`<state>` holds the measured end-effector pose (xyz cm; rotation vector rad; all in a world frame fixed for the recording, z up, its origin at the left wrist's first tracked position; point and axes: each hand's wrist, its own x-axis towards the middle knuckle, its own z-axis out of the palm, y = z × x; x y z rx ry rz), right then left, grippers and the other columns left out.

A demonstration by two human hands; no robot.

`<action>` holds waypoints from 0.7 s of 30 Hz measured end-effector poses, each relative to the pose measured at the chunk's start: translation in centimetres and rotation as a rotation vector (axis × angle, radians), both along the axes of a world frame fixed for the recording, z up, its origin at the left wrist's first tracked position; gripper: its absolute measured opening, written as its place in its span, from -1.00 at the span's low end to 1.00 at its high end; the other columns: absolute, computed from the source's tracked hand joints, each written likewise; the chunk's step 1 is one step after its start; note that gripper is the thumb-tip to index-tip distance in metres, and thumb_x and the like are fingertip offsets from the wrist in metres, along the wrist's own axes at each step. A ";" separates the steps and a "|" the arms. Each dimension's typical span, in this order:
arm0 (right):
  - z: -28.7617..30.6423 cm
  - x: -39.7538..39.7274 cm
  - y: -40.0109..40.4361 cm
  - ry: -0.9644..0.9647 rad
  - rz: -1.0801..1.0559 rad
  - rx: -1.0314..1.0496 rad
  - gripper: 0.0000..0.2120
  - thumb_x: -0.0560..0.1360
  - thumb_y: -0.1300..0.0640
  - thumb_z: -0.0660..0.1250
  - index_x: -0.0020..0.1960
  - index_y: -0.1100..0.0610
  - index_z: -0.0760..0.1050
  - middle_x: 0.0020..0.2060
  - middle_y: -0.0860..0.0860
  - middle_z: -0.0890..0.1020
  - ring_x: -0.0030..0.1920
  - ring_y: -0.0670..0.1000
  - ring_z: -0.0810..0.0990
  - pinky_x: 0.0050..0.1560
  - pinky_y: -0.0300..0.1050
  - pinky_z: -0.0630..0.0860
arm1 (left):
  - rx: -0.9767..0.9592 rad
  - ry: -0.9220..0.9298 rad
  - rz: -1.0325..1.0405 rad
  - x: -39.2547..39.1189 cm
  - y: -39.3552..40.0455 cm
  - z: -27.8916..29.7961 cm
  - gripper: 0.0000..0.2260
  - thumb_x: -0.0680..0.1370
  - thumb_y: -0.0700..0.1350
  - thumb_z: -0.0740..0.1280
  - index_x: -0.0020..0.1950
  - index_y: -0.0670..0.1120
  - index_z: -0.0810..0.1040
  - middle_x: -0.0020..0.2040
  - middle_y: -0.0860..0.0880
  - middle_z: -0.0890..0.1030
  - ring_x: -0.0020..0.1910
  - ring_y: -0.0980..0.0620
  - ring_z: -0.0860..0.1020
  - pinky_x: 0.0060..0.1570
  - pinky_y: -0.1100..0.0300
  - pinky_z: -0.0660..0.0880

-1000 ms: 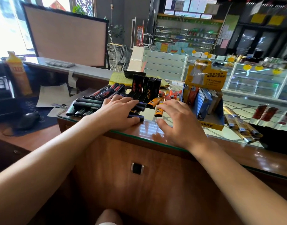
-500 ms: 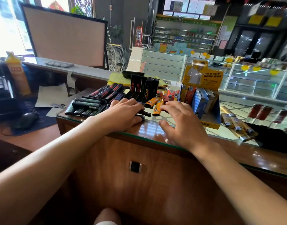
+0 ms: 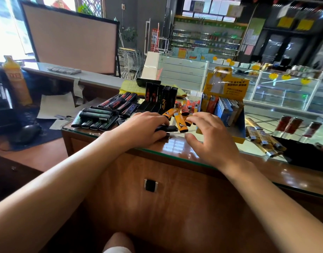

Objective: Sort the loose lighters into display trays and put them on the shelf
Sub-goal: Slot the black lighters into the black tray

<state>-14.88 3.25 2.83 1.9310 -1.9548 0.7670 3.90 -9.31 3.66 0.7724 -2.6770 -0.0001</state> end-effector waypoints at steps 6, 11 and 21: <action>-0.1 0.5 0.3 -0.013 0.014 -0.010 -0.49 0.50 -0.13 0.18 0.39 0.04 0.45 0.35 -0.04 0.46 0.38 -0.03 0.32 0.27 -0.22 0.20 | 0.007 0.099 0.015 2.2 0.8 0.1 -0.55 0.57 0.04 0.30 0.45 0.01 0.42 0.40 0.02 0.48 0.36 -0.04 0.45 0.35 -0.05 0.38; -0.3 2.0 -0.2 -0.029 0.071 -0.017 -0.52 0.50 -0.11 0.20 0.36 0.06 0.48 0.33 -0.03 0.48 0.36 -0.01 0.35 0.28 -0.23 0.20 | -0.011 0.184 0.162 5.5 2.0 -1.4 -0.34 0.48 0.32 0.14 0.44 -0.06 0.45 0.41 -0.03 0.49 0.40 -0.07 0.43 0.40 0.00 0.35; -0.5 3.1 -0.4 -0.009 0.078 -0.013 -0.52 0.49 -0.11 0.23 0.34 0.06 0.50 0.32 -0.01 0.50 0.34 0.01 0.37 0.29 -0.25 0.18 | 0.003 -0.003 0.206 5.1 4.8 -3.8 -0.13 0.38 0.46 -0.20 0.61 0.08 0.08 0.60 0.05 0.15 0.59 0.01 0.04 0.55 0.05 0.01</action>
